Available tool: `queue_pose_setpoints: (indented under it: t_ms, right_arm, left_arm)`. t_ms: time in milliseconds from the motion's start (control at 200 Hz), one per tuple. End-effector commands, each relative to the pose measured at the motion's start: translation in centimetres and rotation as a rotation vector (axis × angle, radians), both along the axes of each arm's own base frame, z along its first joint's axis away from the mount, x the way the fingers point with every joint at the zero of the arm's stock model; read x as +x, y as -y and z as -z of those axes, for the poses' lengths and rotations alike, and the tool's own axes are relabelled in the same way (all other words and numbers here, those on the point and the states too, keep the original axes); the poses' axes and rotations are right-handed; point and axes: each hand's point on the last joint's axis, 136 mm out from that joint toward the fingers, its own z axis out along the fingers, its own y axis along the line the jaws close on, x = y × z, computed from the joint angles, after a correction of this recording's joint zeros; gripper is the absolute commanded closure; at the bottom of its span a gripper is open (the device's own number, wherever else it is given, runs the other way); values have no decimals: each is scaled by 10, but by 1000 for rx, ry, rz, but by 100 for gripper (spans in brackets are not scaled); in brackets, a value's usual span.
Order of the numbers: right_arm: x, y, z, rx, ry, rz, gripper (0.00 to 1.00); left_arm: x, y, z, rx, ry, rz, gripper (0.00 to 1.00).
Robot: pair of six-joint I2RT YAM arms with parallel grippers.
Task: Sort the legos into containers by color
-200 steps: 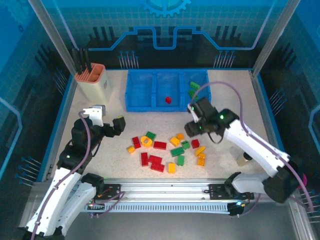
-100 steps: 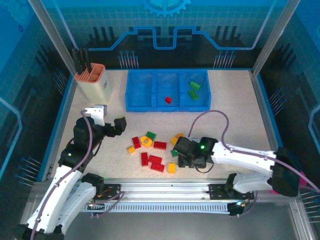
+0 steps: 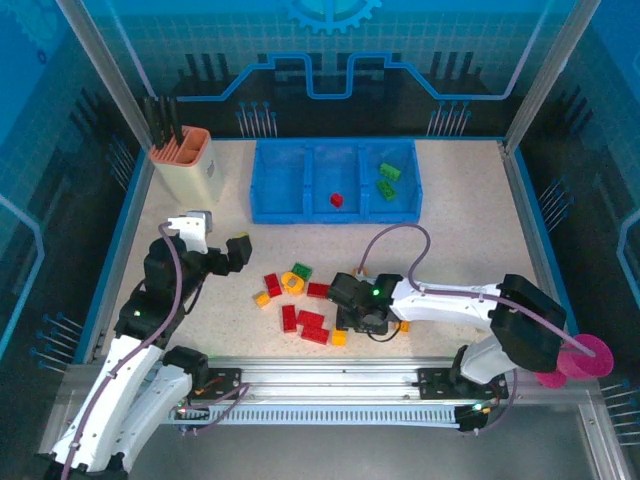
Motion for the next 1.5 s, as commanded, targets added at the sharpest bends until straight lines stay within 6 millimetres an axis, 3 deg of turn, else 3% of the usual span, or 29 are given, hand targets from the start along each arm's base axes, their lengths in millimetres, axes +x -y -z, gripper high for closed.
queue_pose_setpoints:
  t_ms: [0,355,475,615,811,986,1141,1211,1386,1496]
  right_arm:
    - [-4,7,9,-28,-25,18,39]
    - [-5,32,17,-91,-46,-5,71]
    - [4,51,-3,-118,-16,-22,77]
    - [26,76,-42,-128,41,-79,79]
    - [98,106,-108,-126,187,-141,80]
    - [183,118,-135,-141,319,-197,80]
    - [262,106,-134,-113,378,-239,80]
    - [290,102,-118,-103,356,-252,79]
    - [343,97,-91,-114,315,-277,78]
    - [364,99,-84,-161,300,-295,78]
  left_arm:
    - [-3,0,-2,2,16,-1,0]
    - [-3,0,-2,4,21,-2,0]
    - [-3,-1,-2,5,21,-3,1]
    - [-2,0,0,8,14,-4,1]
    - [2,0,6,16,-17,-10,1]
    - [7,0,12,38,-70,-15,0]
    - [10,12,17,57,-171,33,1]
    - [8,16,10,48,-178,55,1]
    - [-5,25,10,8,-301,84,3]
    - [-21,41,26,-81,-439,111,10]
